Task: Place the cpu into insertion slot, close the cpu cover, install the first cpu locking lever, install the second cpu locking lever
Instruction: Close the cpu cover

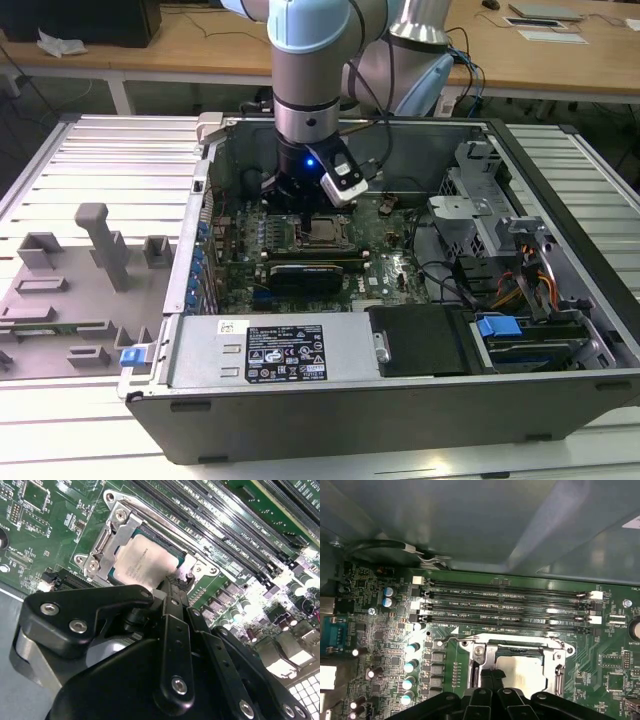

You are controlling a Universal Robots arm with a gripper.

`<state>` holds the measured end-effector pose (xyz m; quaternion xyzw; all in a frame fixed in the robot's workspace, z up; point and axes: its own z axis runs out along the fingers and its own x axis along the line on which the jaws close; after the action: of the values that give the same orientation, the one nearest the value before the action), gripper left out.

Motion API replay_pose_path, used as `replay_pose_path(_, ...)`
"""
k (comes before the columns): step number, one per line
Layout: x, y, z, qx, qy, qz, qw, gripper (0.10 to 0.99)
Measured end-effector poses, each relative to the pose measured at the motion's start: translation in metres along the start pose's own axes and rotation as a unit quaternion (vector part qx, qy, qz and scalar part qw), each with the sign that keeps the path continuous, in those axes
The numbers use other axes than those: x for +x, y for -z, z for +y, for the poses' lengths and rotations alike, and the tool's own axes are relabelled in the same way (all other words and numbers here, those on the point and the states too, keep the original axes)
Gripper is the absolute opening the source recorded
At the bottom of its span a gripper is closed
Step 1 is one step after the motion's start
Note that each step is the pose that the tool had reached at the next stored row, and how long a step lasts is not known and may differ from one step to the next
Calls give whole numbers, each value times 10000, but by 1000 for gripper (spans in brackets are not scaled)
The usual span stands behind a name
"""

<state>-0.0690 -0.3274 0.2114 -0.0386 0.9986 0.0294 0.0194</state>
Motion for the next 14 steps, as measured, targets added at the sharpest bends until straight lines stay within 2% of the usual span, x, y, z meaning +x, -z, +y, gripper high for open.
replay_pose_path(7,-165,-5,-13,22,-1,24,10000,106)
replay_pose_path(9,-176,5,-13,23,-2,27,10000,106)
replay_pose_path(12,-182,78,-9,22,-2,27,10000,106)
replay_pose_path(14,-186,151,-4,22,-2,27,10000,106)
